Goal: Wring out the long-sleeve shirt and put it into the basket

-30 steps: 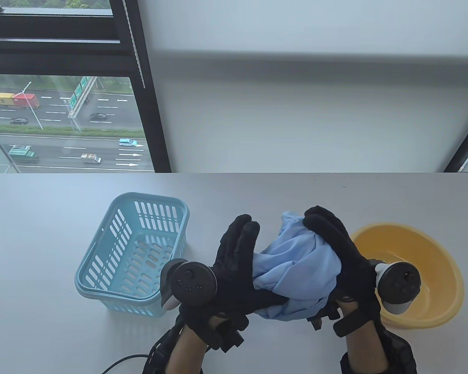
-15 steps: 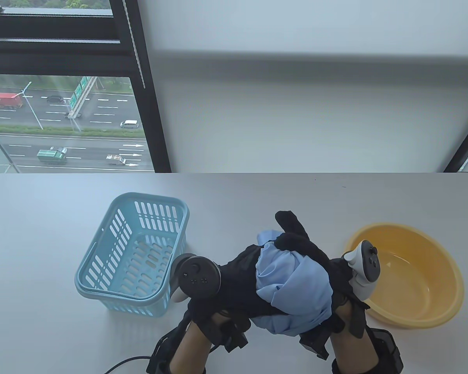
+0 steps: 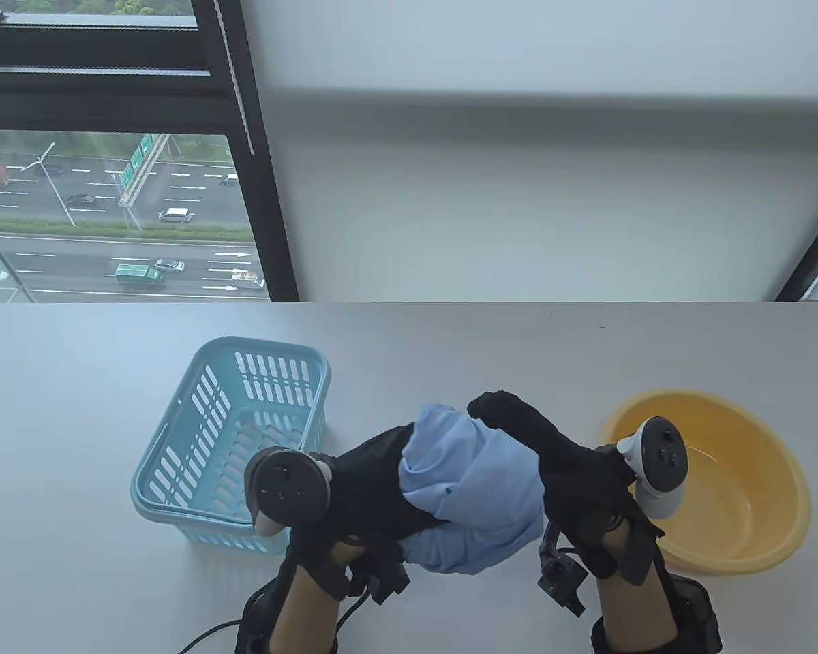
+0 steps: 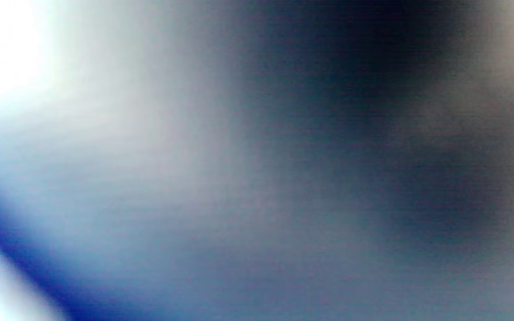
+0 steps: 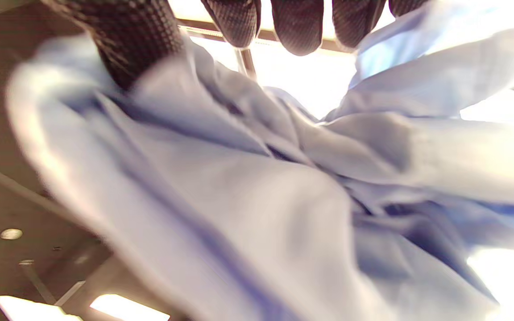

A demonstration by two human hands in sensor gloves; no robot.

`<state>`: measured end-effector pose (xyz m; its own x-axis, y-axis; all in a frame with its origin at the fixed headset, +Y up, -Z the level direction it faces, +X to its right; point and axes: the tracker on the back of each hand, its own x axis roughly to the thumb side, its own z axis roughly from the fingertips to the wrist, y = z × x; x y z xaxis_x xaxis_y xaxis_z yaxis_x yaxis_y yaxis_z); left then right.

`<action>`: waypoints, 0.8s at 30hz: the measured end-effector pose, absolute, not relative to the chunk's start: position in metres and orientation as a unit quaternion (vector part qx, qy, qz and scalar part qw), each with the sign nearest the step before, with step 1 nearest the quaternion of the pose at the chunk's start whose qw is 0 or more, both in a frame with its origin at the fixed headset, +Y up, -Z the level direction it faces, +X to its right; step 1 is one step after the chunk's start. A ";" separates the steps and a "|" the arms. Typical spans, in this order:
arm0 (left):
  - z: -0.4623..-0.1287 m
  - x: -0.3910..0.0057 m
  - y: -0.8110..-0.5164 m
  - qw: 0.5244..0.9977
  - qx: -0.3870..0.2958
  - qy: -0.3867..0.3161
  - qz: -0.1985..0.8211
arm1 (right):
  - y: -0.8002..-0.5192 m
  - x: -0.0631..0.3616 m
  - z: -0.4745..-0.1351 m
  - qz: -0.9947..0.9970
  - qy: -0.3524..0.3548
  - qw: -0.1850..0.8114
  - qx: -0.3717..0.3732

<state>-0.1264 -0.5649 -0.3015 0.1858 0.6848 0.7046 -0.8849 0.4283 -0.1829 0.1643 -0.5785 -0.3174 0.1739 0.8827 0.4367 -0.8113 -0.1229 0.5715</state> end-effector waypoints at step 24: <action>-0.299 -0.089 -0.606 0.544 0.195 -0.229 0.783 | -0.600 0.116 -0.311 0.700 0.015 0.651 0.293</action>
<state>-0.0891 -0.6062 -0.2989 -0.3310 0.7629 0.5553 -0.9419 -0.3024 -0.1460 0.1159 -0.6004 -0.3106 0.0189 0.9201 0.3913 -0.9028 -0.1525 0.4021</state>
